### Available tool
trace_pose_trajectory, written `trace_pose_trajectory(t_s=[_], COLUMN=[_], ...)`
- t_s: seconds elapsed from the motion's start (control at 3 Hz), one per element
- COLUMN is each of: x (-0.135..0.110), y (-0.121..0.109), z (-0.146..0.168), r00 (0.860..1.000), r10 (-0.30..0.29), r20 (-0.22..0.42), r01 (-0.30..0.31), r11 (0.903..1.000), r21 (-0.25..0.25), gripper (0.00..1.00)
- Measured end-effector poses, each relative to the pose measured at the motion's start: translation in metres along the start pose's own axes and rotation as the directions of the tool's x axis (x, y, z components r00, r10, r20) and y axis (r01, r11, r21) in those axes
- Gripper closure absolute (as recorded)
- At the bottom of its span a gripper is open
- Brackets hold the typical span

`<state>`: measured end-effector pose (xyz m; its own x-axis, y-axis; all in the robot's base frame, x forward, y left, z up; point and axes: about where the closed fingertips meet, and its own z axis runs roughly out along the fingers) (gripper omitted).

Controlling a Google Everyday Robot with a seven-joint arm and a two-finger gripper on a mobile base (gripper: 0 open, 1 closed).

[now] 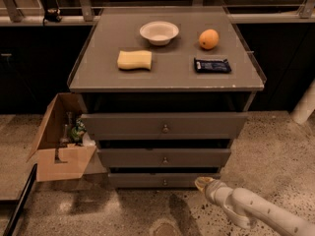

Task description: Open bottom drawer

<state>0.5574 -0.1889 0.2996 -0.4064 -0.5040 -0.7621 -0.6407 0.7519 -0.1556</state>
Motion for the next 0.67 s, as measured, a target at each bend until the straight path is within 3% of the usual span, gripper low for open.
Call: trace_pose_trajectory(t_s=[0.33,0.67], x=[0.004,0.011], y=[-0.005,-0.018], z=[0.013,0.065], r00=[1.0,0.997], r10=[0.013,0.012], r20=[0.025,0.076], r01=[-0.015,-0.02], r11=[0.998,0.9945], r21=[0.061,0.103], gripper=[1.0,1.0])
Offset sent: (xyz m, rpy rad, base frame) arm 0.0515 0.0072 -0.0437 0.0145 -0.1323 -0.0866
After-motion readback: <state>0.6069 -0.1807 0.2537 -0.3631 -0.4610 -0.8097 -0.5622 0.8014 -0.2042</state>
